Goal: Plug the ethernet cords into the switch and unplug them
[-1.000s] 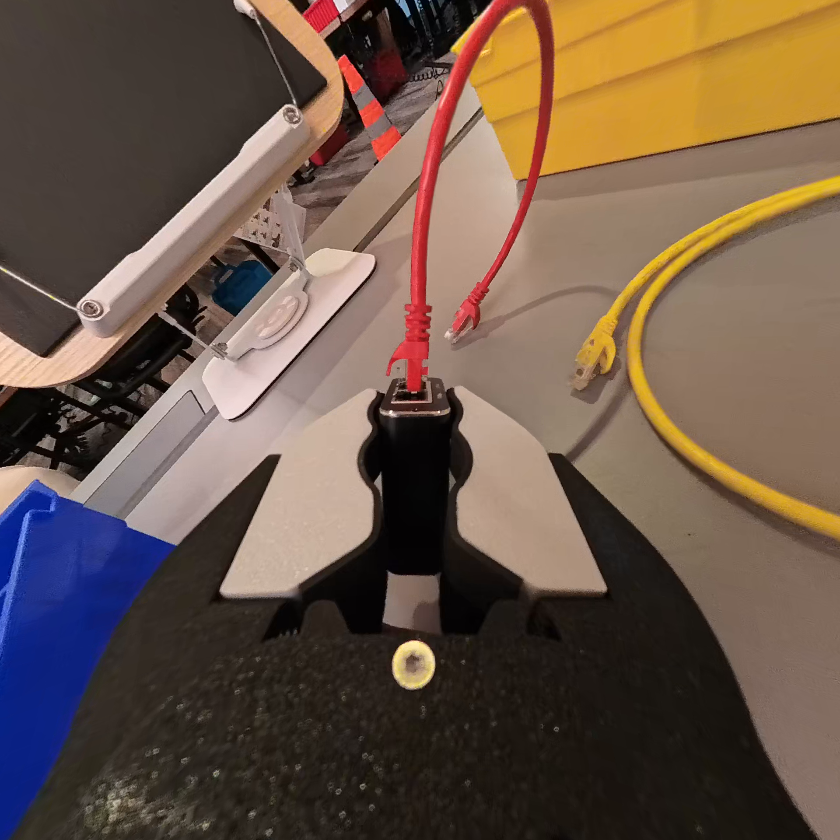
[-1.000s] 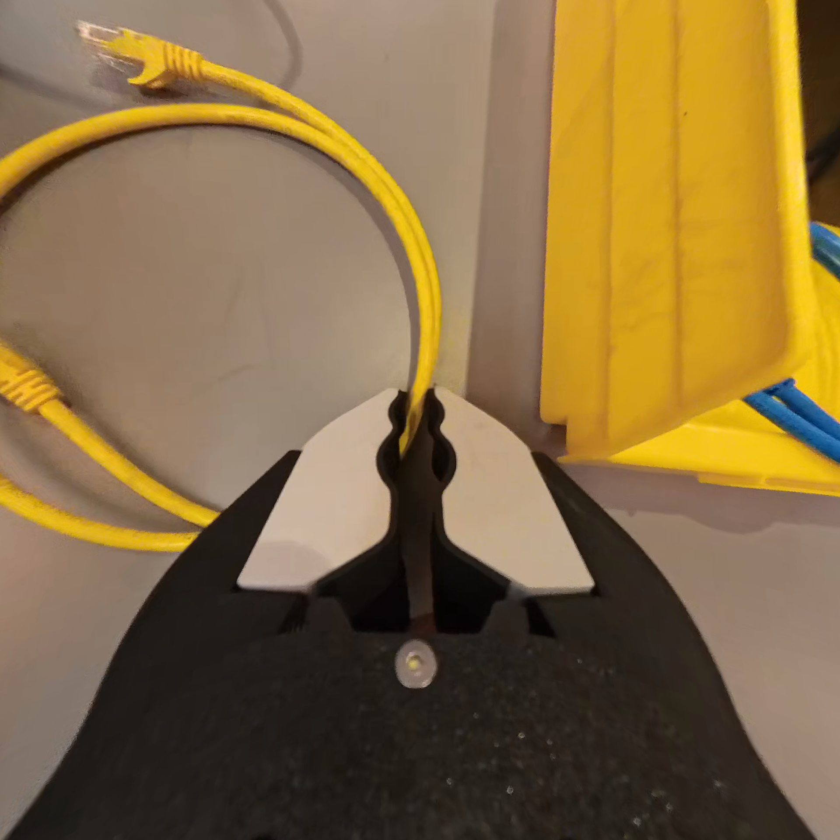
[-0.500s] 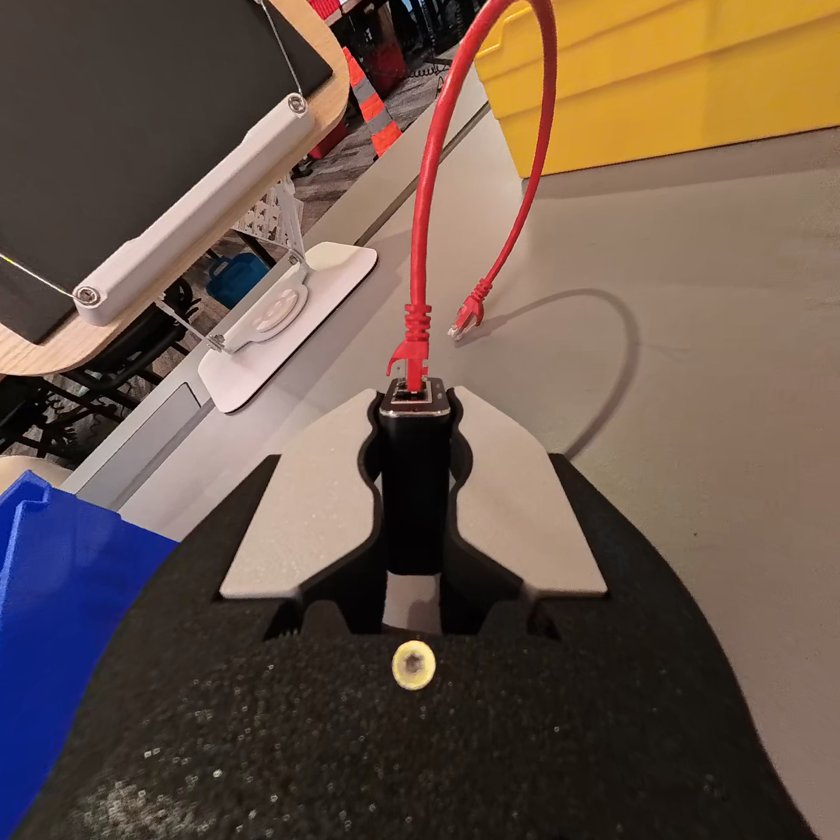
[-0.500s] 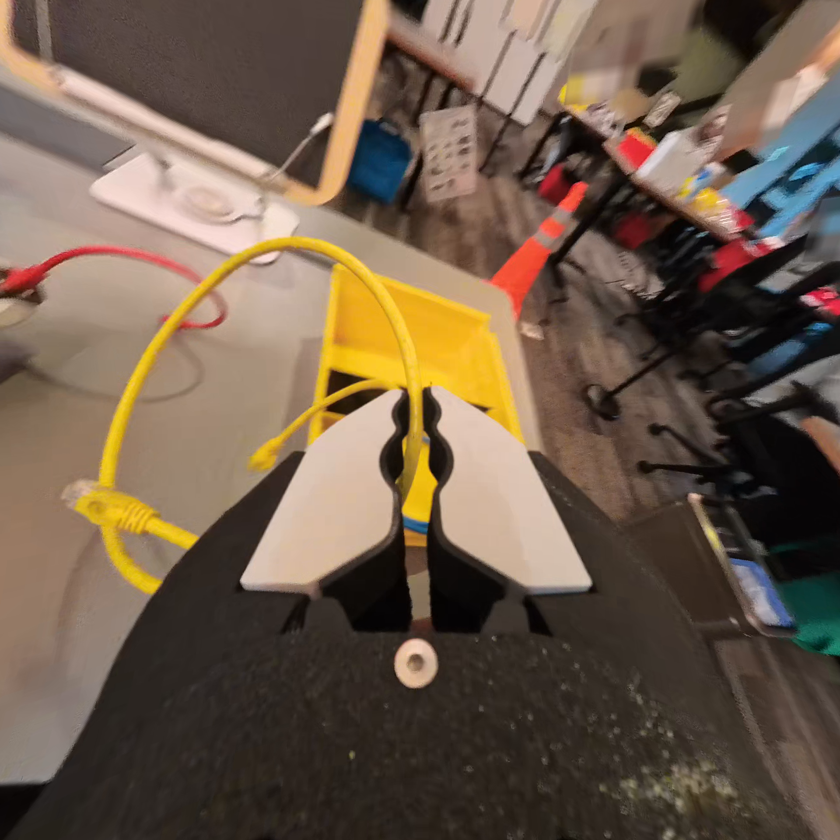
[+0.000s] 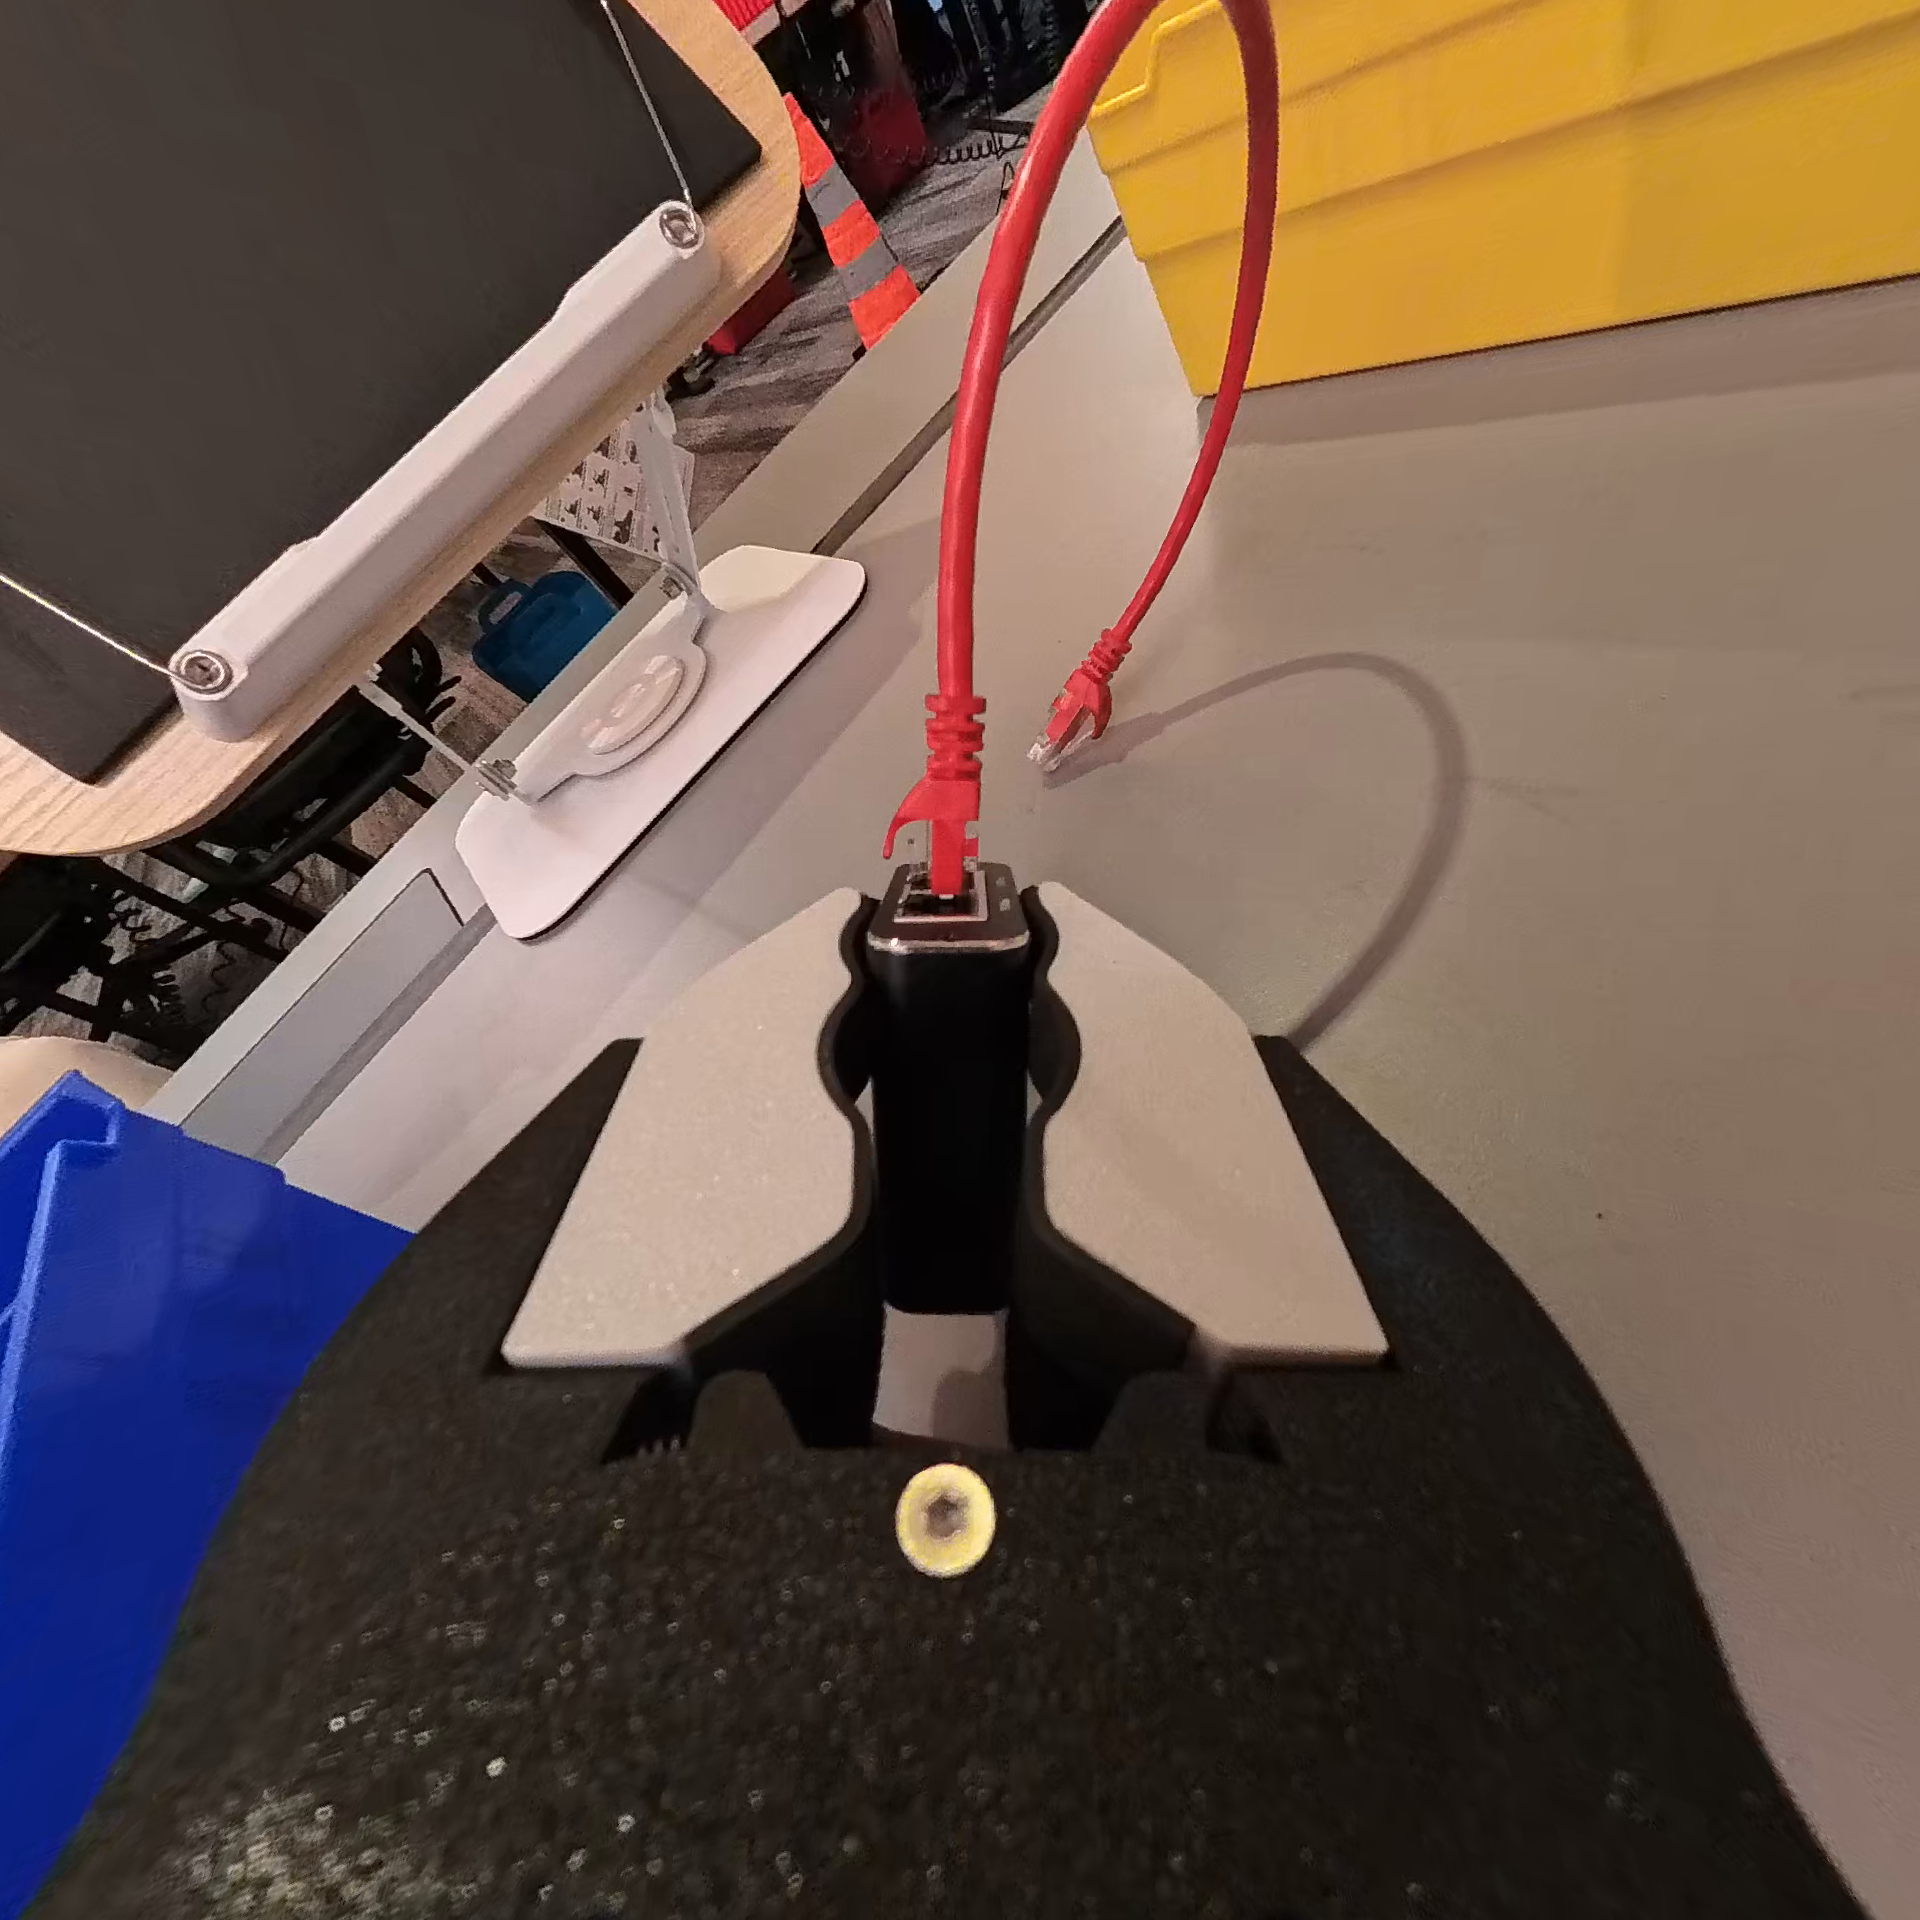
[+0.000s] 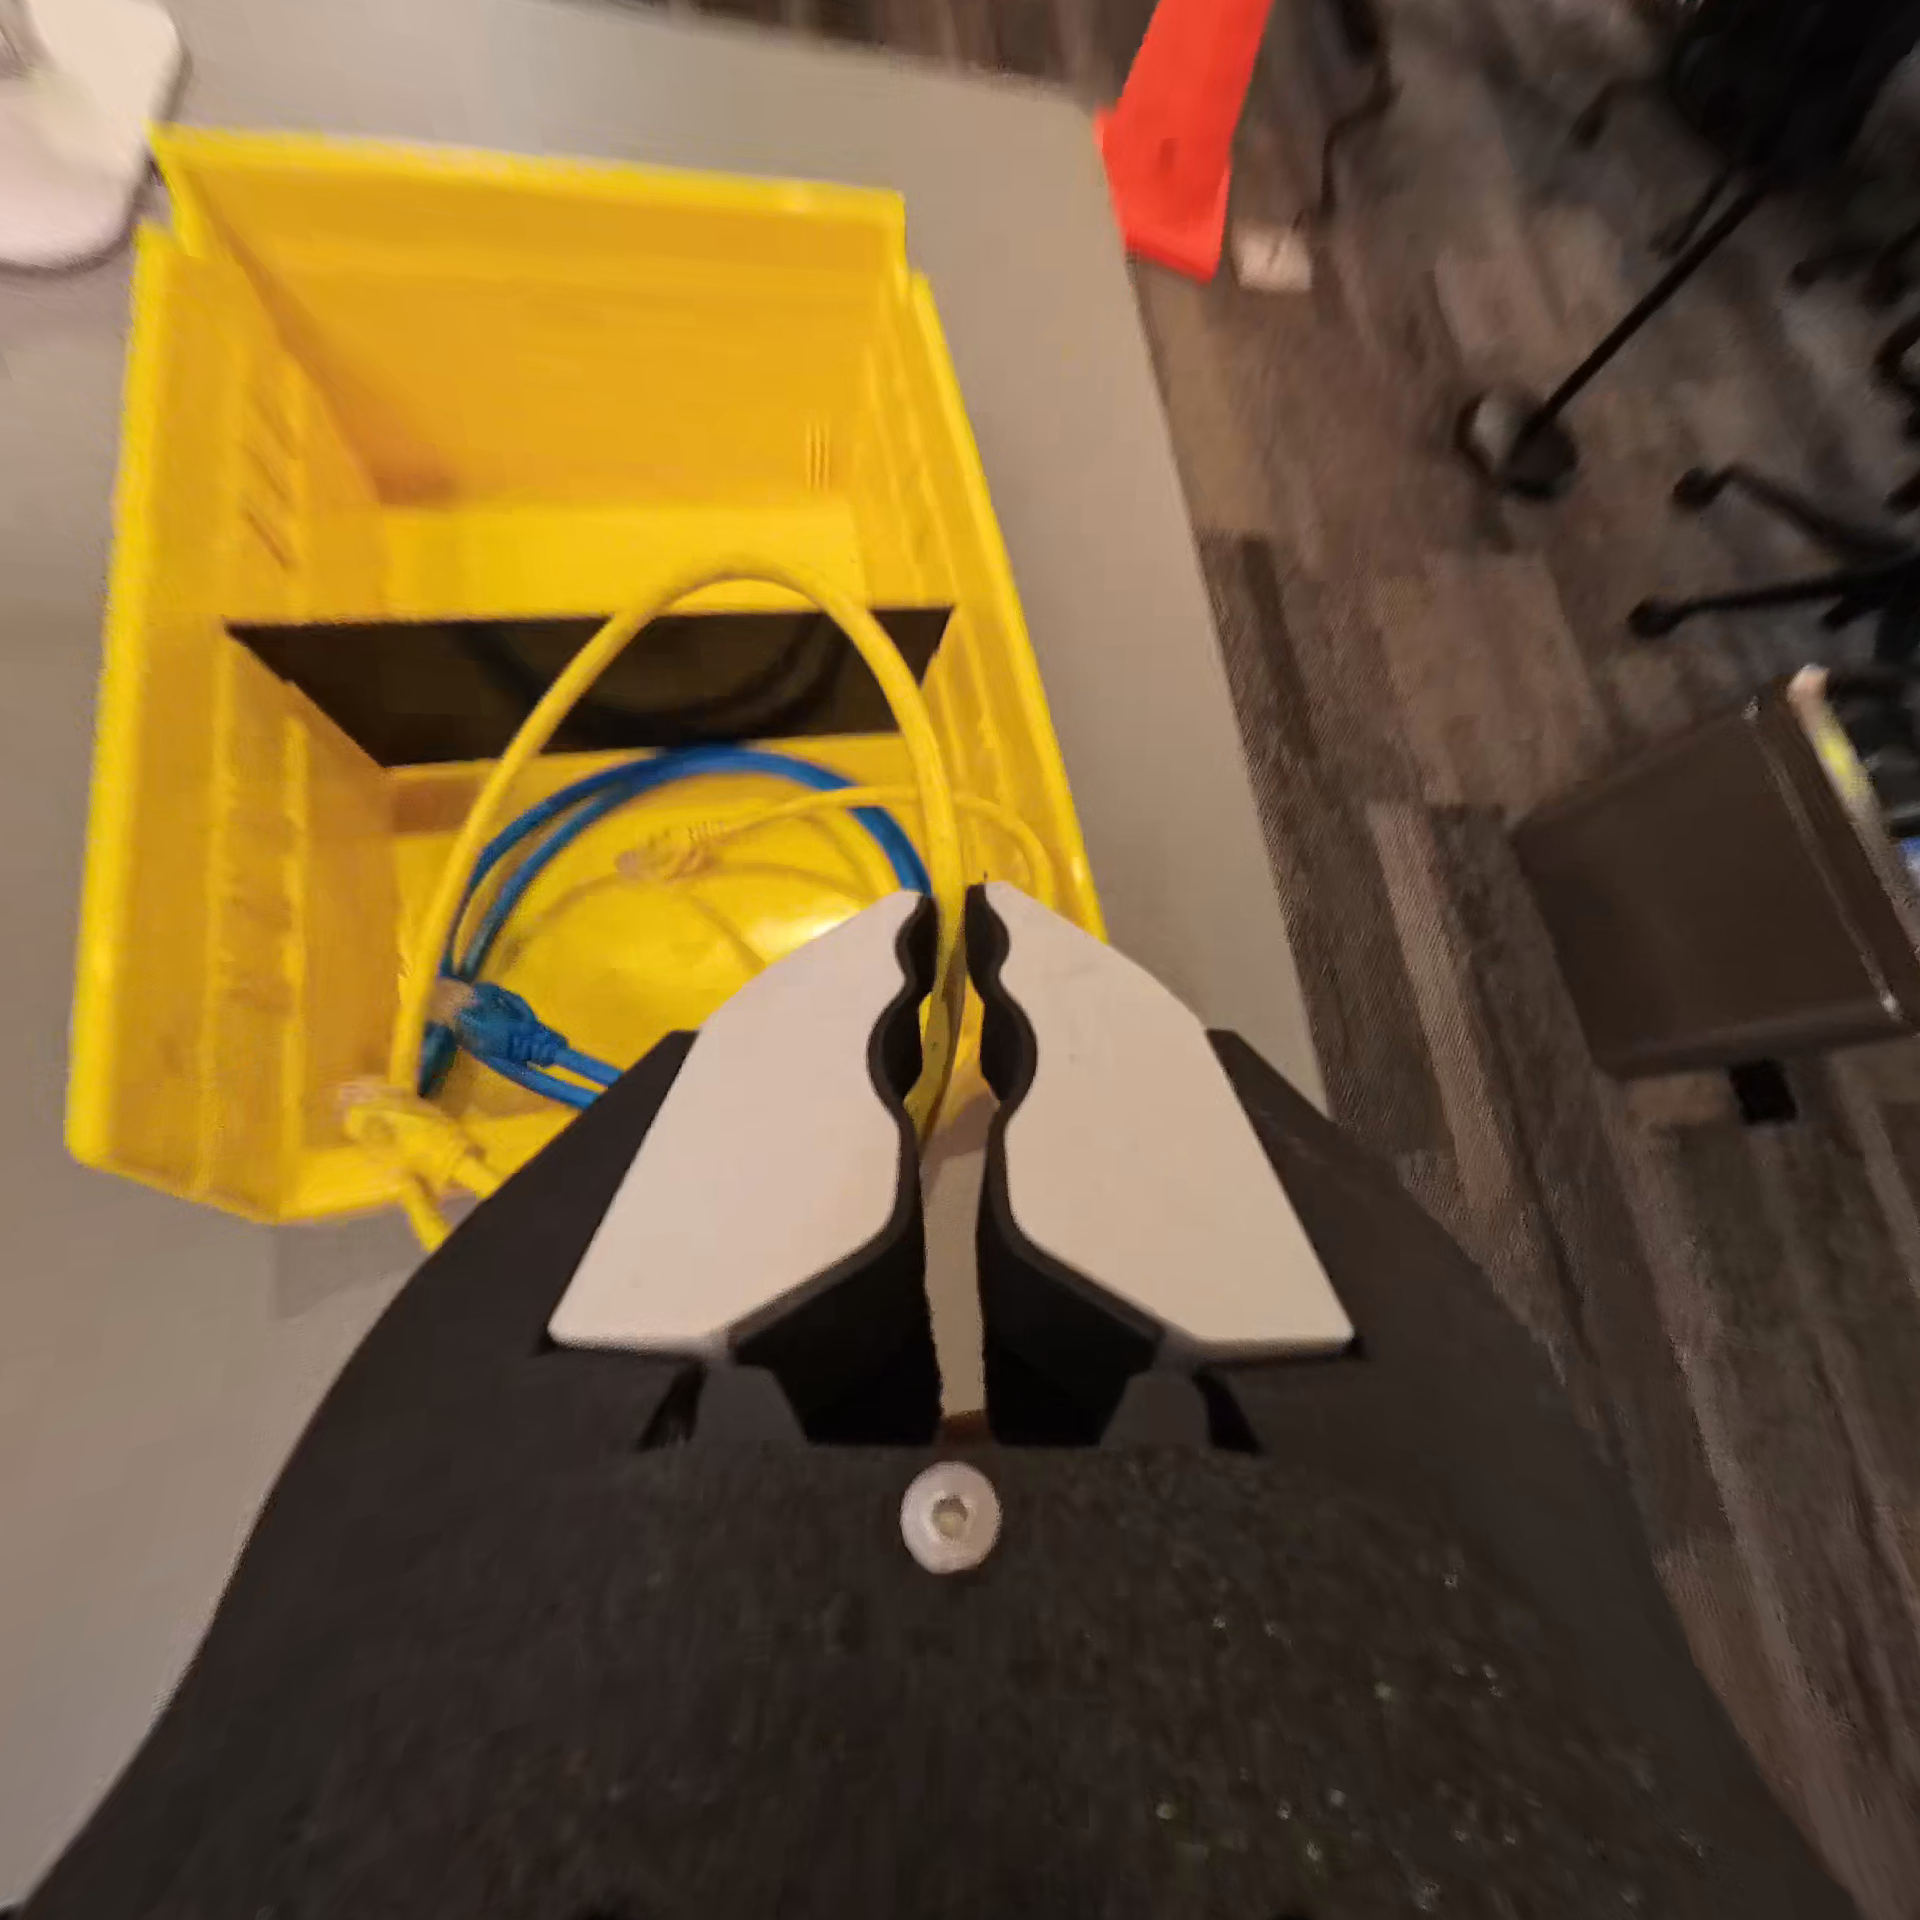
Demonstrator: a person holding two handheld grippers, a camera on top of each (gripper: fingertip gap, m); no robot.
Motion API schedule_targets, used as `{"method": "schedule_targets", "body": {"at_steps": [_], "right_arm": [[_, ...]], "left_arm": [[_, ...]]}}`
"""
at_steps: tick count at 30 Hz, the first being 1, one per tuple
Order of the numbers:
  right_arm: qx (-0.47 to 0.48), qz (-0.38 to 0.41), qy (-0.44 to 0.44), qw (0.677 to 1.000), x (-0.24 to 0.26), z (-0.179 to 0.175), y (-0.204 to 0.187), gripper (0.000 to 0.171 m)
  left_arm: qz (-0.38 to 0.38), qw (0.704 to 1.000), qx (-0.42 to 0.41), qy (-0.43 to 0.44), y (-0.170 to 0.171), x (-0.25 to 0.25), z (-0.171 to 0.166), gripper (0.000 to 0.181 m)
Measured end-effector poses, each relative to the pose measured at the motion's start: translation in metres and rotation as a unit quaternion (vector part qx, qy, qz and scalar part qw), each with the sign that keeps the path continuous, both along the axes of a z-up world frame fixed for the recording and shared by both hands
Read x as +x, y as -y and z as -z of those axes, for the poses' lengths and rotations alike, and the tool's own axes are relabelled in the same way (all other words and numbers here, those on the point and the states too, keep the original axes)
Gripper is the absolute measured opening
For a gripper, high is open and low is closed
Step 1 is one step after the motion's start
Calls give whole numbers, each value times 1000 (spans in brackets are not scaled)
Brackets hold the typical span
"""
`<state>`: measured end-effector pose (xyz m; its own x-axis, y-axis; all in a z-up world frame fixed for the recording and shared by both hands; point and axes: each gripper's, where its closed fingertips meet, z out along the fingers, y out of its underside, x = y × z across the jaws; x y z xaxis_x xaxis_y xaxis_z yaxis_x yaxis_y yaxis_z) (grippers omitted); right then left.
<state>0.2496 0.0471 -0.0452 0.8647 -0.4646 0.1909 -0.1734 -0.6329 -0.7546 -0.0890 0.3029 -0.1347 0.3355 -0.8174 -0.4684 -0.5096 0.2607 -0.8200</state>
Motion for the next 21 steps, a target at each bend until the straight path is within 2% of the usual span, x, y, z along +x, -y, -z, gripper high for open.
{"method": "schedule_targets", "body": {"at_steps": [5,10,14,16,18,21], "right_arm": [[-95,-11,-66,993,0,44,-8,5],[-211,-18,-43,976,23,69,-23,5],[-283,-7,2,959,47,81,-30,6],[-286,-12,2,958,46,82,-32,7],[-276,-18,-3,961,43,75,-31,17],[-215,-19,22,976,30,40,-30,21]], "left_arm": [[4,1000,-1,-3,2,1,1,26],[31,999,27,-3,11,6,-3,25],[73,992,106,6,31,13,-16,25],[97,984,150,14,44,15,-24,26],[115,974,193,23,55,16,-33,26],[139,963,226,40,69,16,-41,26]]}}
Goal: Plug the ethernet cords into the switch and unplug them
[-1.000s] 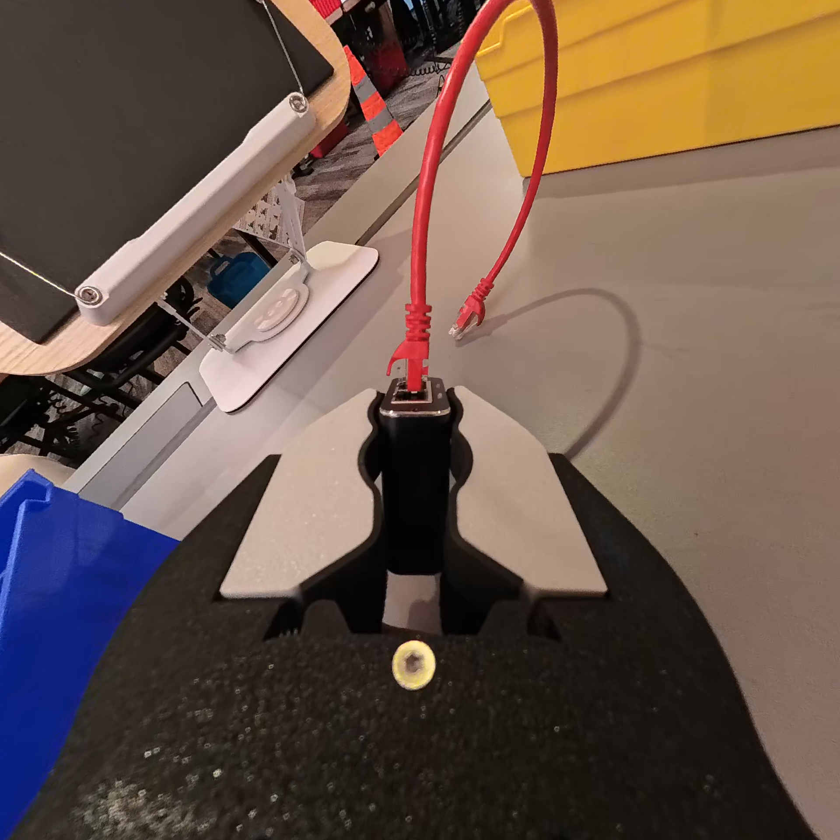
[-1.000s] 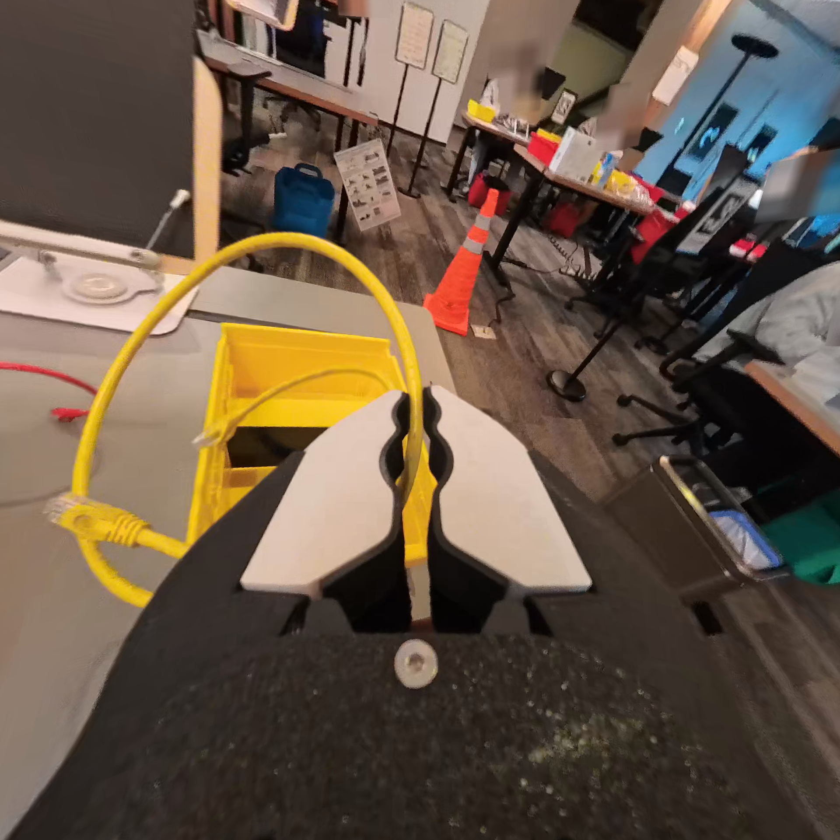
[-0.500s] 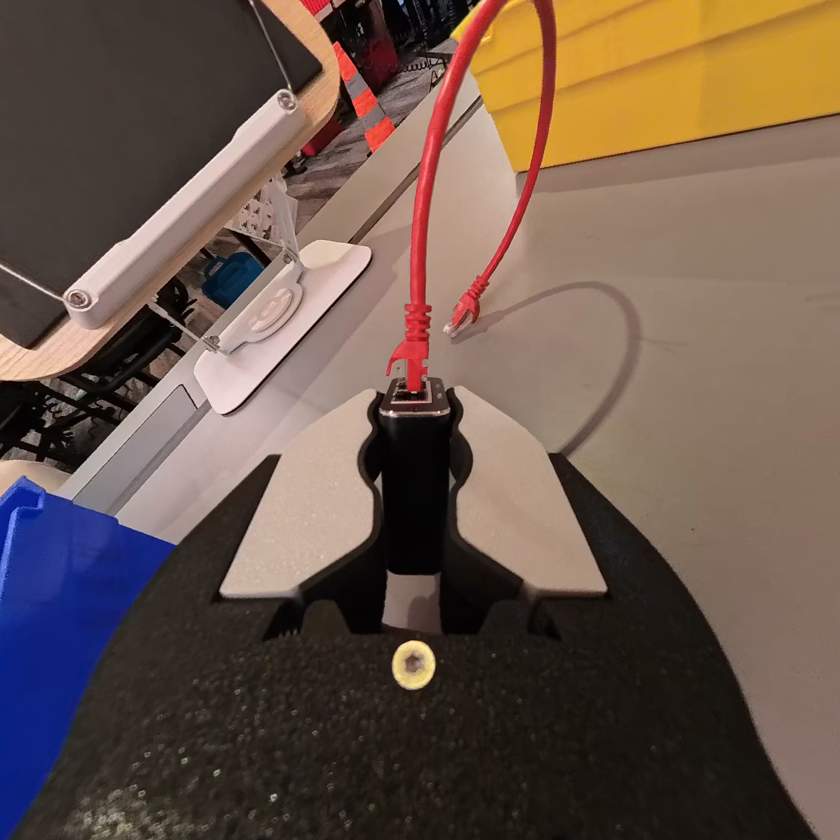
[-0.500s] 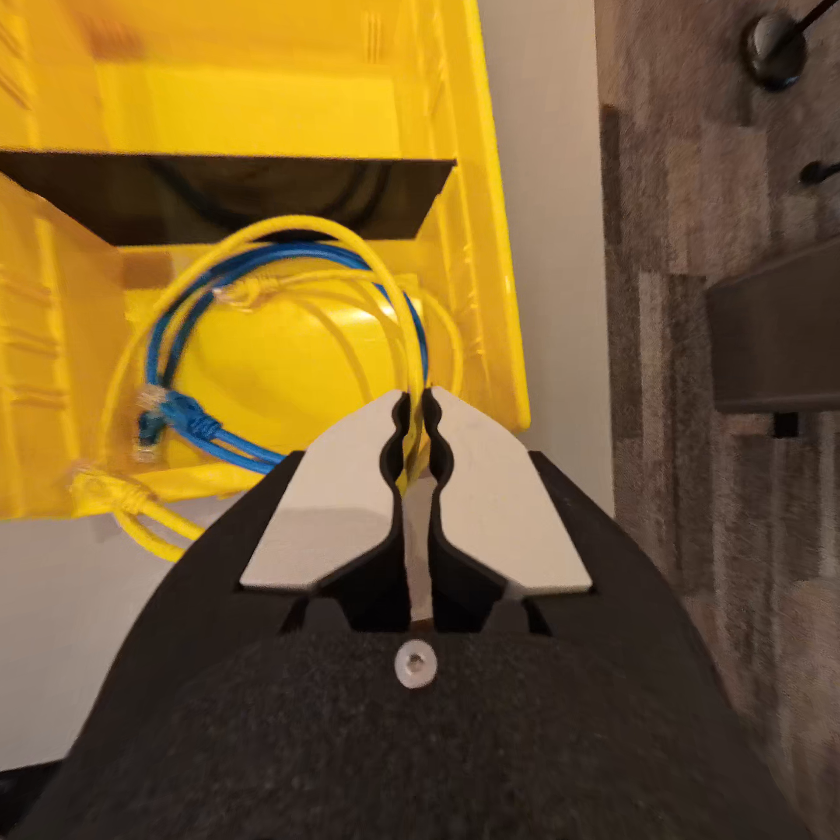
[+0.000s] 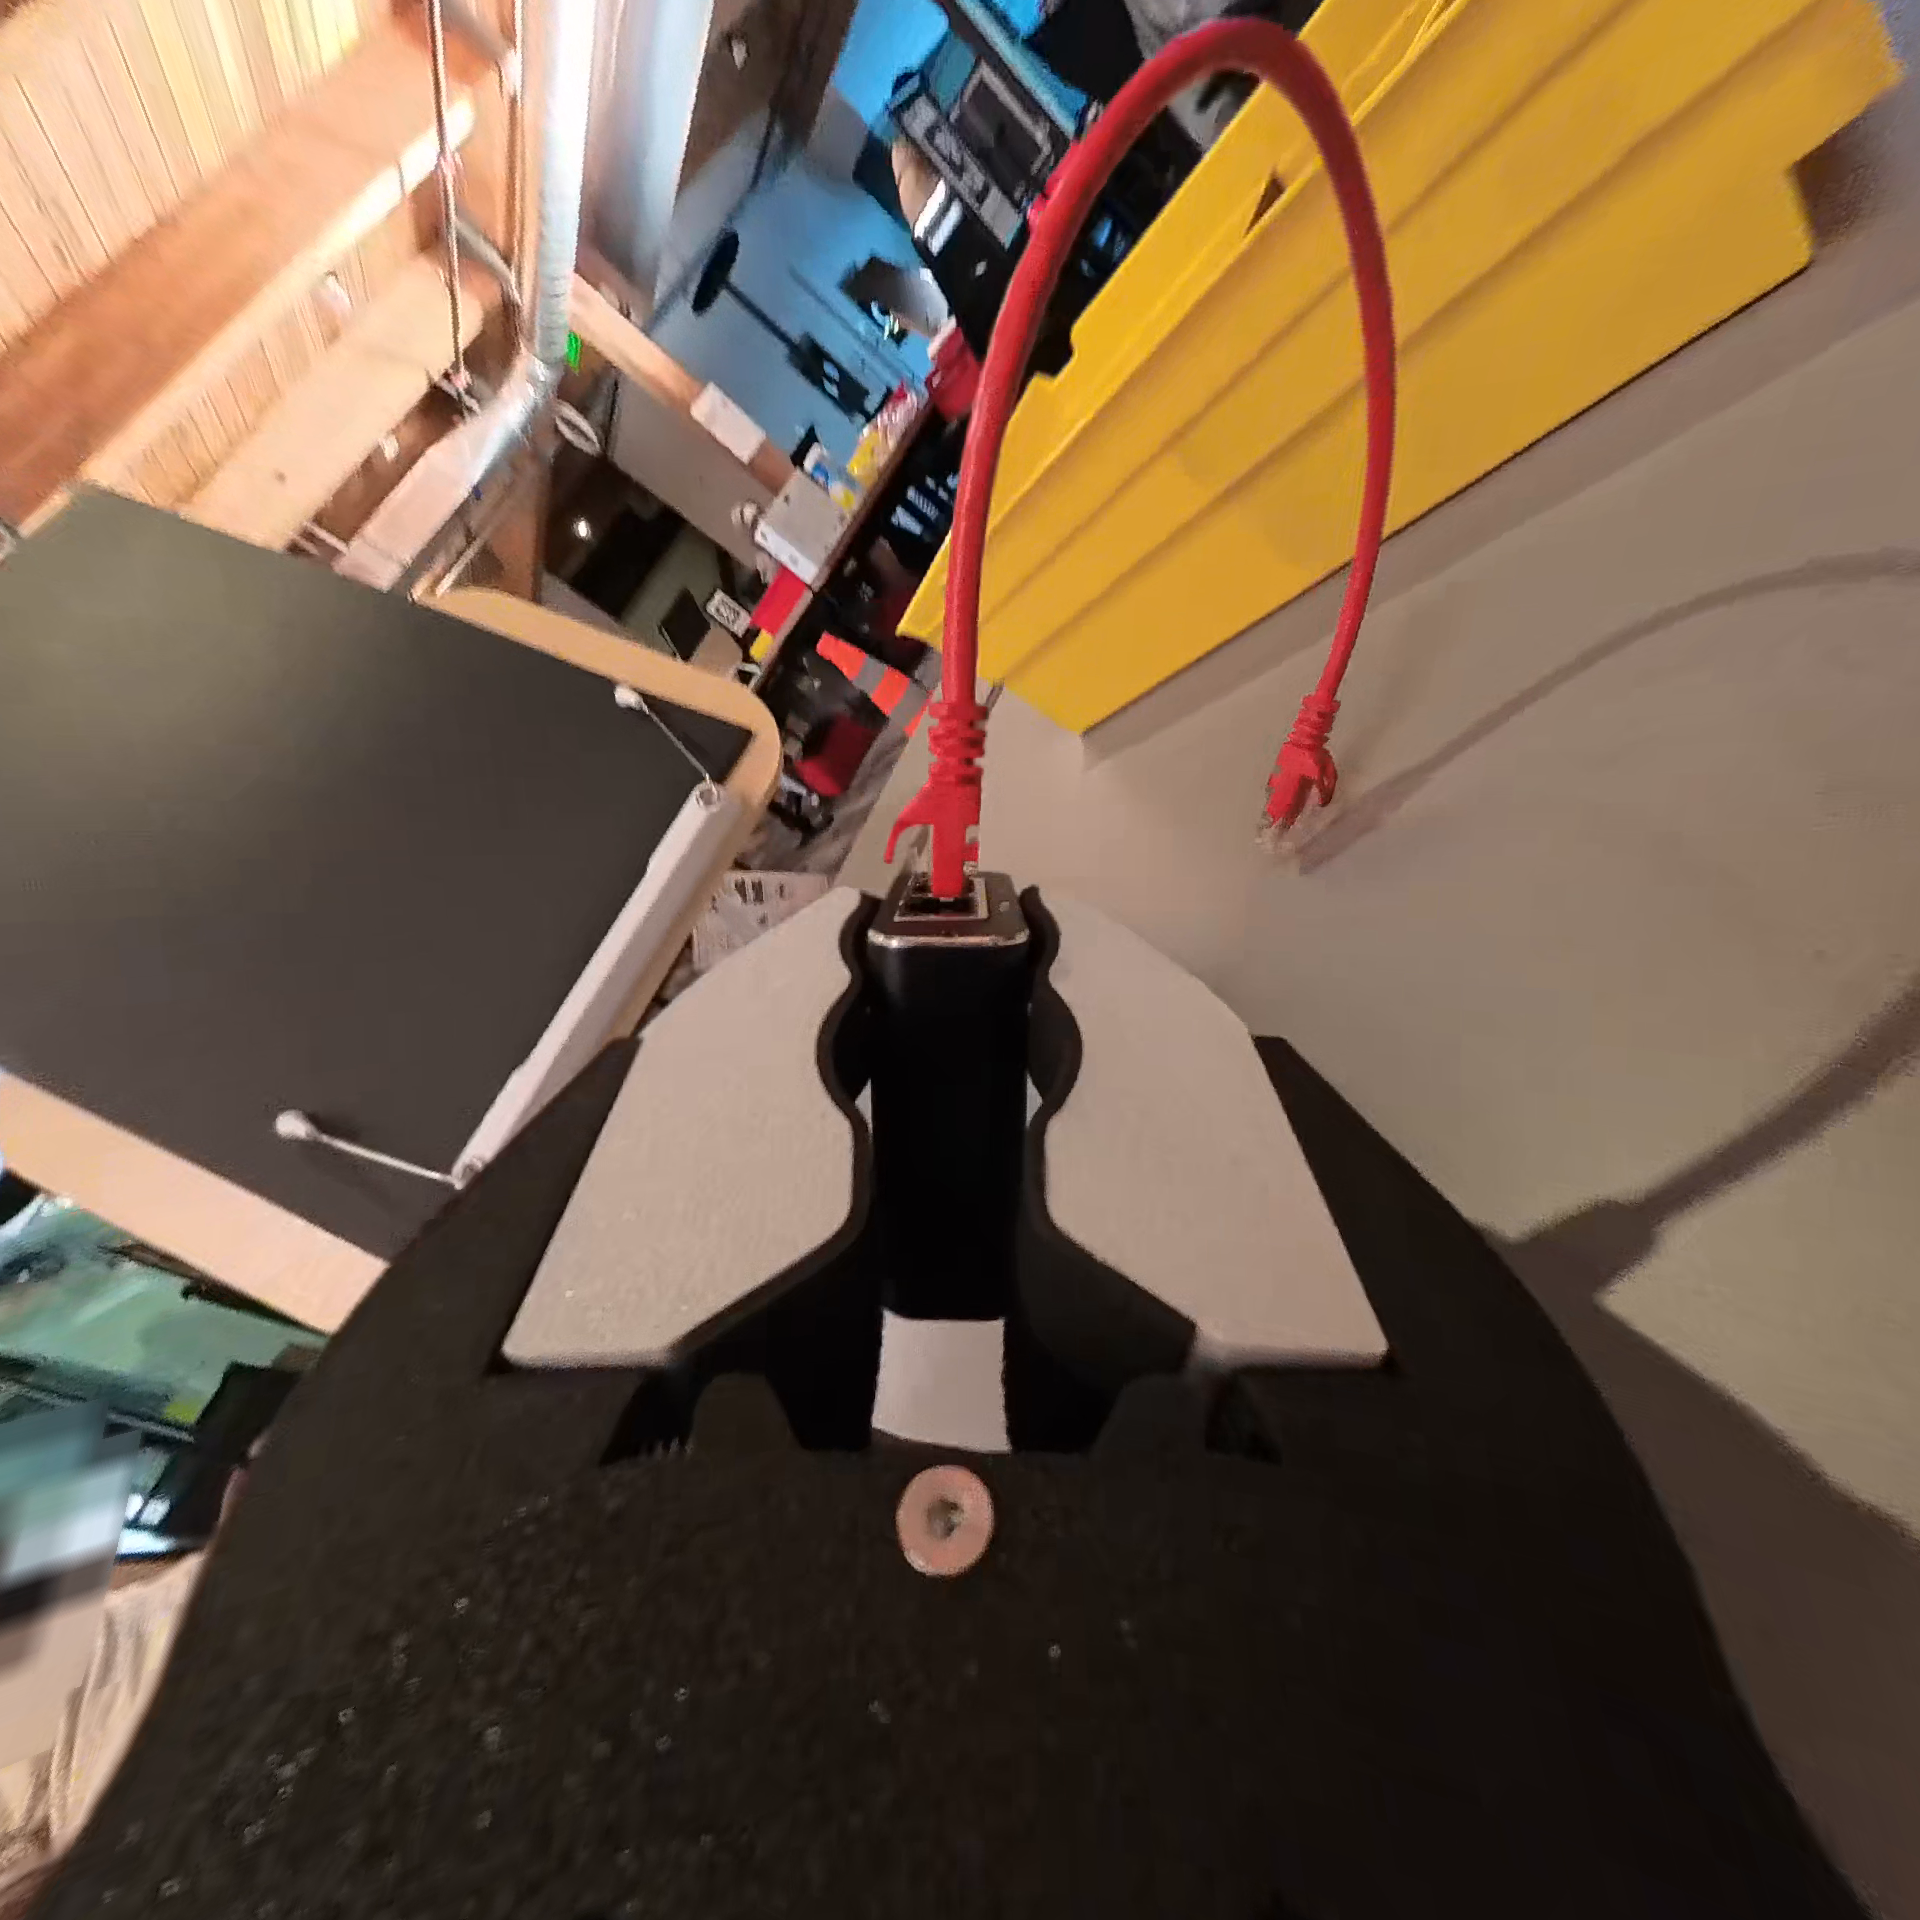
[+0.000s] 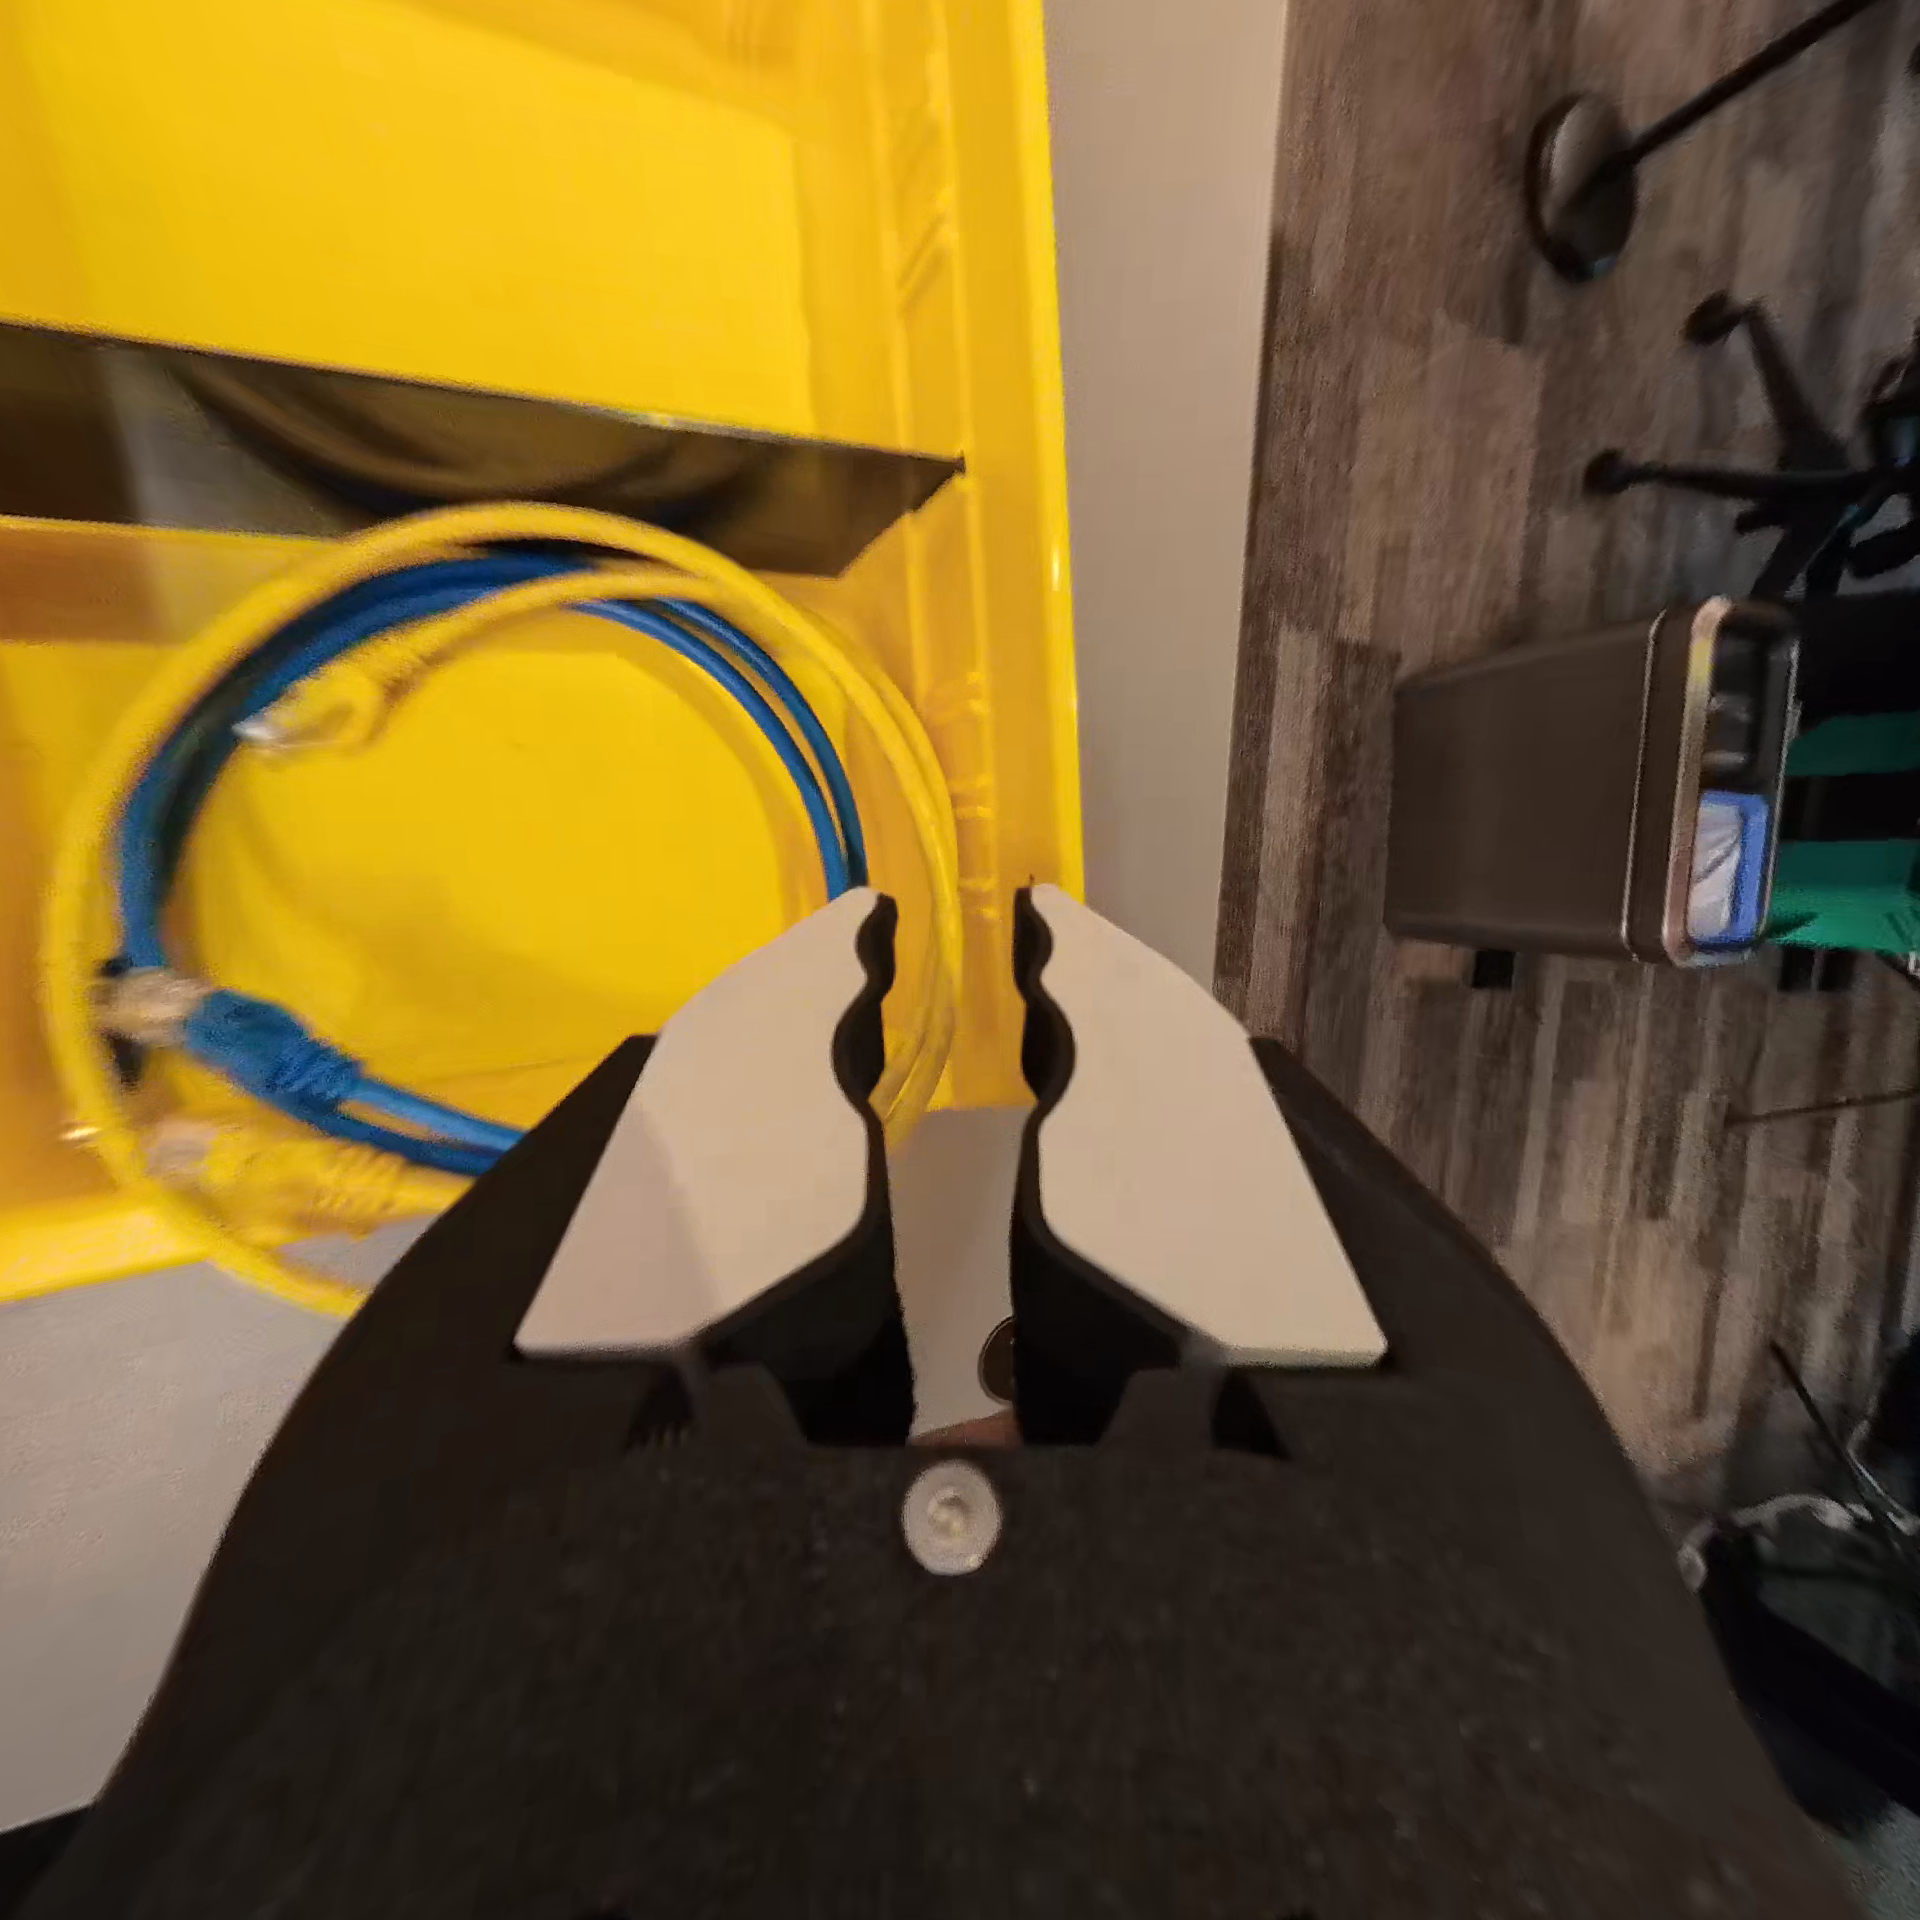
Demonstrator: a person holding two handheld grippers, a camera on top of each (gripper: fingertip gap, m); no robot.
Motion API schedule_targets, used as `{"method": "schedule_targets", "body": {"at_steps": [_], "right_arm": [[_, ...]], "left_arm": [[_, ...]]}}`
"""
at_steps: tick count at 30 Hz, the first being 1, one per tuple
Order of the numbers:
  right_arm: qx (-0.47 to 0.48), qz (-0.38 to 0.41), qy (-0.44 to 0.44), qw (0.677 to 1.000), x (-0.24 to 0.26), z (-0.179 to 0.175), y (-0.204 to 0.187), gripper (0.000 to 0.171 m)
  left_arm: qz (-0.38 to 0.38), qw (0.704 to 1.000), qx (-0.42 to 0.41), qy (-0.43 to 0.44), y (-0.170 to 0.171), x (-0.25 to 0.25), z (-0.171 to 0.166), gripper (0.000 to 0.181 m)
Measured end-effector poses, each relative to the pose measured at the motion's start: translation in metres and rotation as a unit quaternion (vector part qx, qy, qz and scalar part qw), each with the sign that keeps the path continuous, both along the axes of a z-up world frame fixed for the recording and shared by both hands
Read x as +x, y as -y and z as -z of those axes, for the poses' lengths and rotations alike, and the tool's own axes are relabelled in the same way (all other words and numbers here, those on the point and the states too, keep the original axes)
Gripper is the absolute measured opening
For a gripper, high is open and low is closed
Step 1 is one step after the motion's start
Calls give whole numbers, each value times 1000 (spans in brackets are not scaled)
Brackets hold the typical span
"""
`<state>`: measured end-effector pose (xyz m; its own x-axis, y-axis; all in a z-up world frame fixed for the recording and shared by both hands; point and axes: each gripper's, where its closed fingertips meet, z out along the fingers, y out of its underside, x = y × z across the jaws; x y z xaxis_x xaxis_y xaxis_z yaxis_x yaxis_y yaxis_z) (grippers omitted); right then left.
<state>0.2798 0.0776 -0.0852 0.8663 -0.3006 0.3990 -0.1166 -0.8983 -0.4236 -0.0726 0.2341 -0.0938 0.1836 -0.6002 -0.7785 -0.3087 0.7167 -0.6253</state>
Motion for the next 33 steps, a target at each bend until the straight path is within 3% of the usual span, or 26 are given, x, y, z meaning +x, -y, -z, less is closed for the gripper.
{"method": "schedule_targets", "body": {"at_steps": [2,4,7,9,12,15,21,26,33], "right_arm": [[61,-39,20,997,-25,-31,-7,26],[156,-134,10,979,-81,-59,-28,25],[256,-328,-85,905,-204,-71,-45,26],[294,-417,-128,851,-272,-69,-45,27],[288,-525,-79,797,-333,-56,-50,27],[197,-586,42,785,-347,-30,-68,27],[42,-661,179,728,-357,13,-88,23],[18,-671,190,716,-355,25,-94,16],[7,-665,166,728,-353,32,-91,12]], "left_arm": [[14,1000,12,10,6,0,-4,26],[25,999,15,16,11,0,-7,26],[38,999,18,10,15,1,-4,26],[55,998,23,-1,21,2,0,26],[99,994,26,-23,35,4,8,26],[119,992,21,-46,44,6,15,26],[129,987,59,-76,56,8,24,26],[124,987,56,-81,55,9,26,26],[115,987,68,-91,57,11,31,25]]}}
